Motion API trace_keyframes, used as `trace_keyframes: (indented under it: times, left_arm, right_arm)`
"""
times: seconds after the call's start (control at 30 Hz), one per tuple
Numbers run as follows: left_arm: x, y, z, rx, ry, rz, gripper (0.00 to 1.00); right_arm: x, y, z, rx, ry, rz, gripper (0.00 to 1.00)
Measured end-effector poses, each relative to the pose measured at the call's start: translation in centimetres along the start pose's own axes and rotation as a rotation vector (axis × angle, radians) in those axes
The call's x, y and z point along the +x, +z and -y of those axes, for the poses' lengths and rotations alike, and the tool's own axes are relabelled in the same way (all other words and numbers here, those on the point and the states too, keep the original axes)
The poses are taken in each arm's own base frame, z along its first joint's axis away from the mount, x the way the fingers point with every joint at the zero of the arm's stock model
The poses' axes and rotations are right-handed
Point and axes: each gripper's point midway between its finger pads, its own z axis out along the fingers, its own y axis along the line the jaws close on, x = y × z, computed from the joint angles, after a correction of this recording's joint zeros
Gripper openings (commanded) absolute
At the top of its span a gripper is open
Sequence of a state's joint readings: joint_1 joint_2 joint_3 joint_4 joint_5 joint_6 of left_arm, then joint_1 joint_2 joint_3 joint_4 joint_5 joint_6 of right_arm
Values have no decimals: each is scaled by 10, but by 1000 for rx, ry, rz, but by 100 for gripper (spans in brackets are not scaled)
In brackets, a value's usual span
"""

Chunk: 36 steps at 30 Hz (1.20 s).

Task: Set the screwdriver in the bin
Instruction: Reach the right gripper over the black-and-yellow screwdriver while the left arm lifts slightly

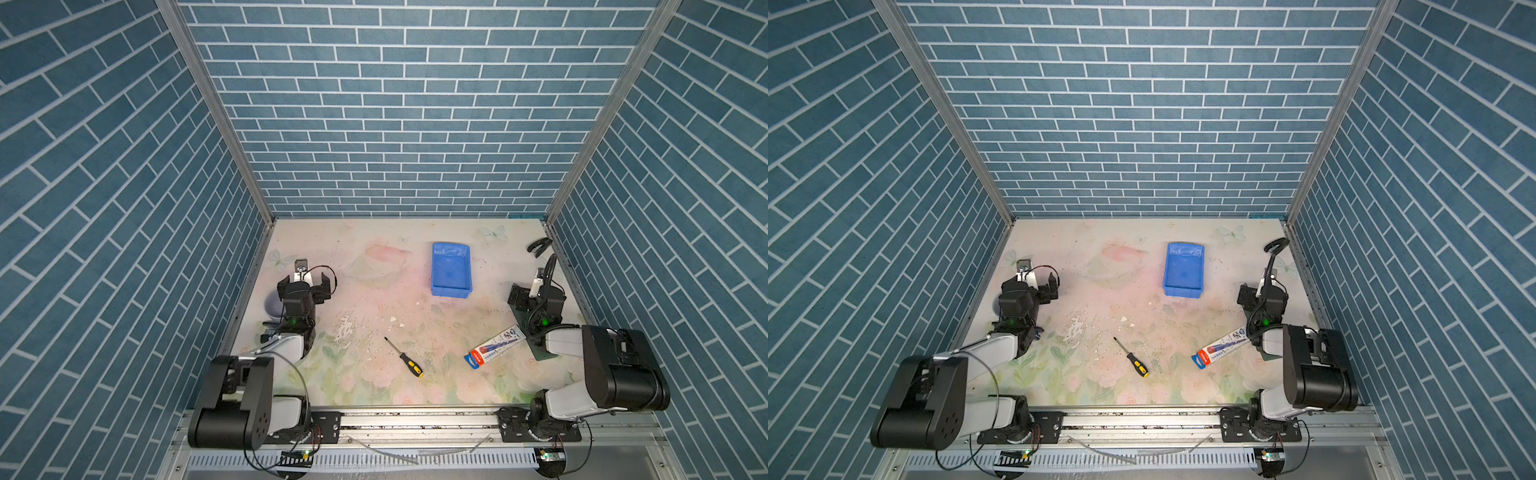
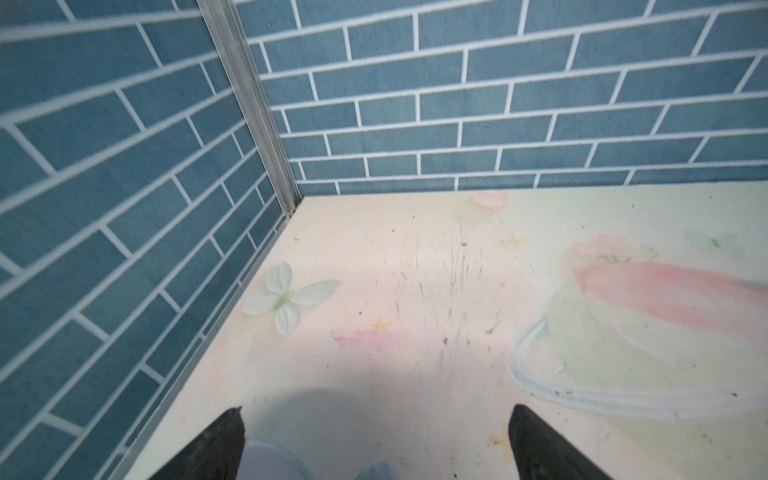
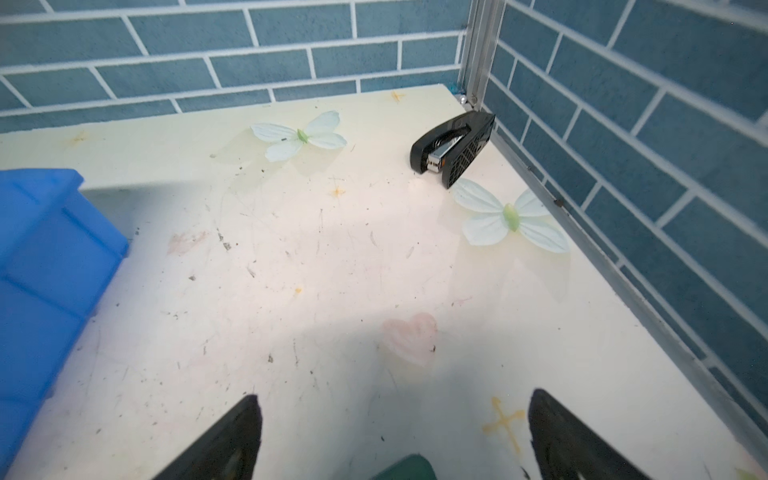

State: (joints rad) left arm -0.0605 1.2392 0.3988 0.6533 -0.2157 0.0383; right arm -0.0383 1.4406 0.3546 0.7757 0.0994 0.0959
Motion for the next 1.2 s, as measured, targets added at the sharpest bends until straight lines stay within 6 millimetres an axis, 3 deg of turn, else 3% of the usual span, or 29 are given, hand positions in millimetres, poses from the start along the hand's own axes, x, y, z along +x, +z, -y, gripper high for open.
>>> trace_keyframes:
  times: [0.1,0.23,0.43,0.6,0.87,1.2]
  left_arm:
    - [-23,-10,-1,4,-19,5,100]
    - [-35,-26,8,38,-34,-34,100]
    - [-27,-64,57,200,38,-111,100]
    - [-12,-93,94,326,91,-190,100]
    - [15,-123,144,501,188,-269,100]
    - [30,-131,155,570,147,-277,100]
  right_arm:
    - [-14,-9,-2,-12,3,30,99]
    - [-29,-23,-6,-44,4,51,99]
    - [-57,-50,-22,-132,-8,81,99]
    - [-70,-75,-51,-246,-49,81,99]
    - [-48,-112,-121,-484,-158,-45,99]
    - [-8,-167,-211,-774,-335,-183,99]
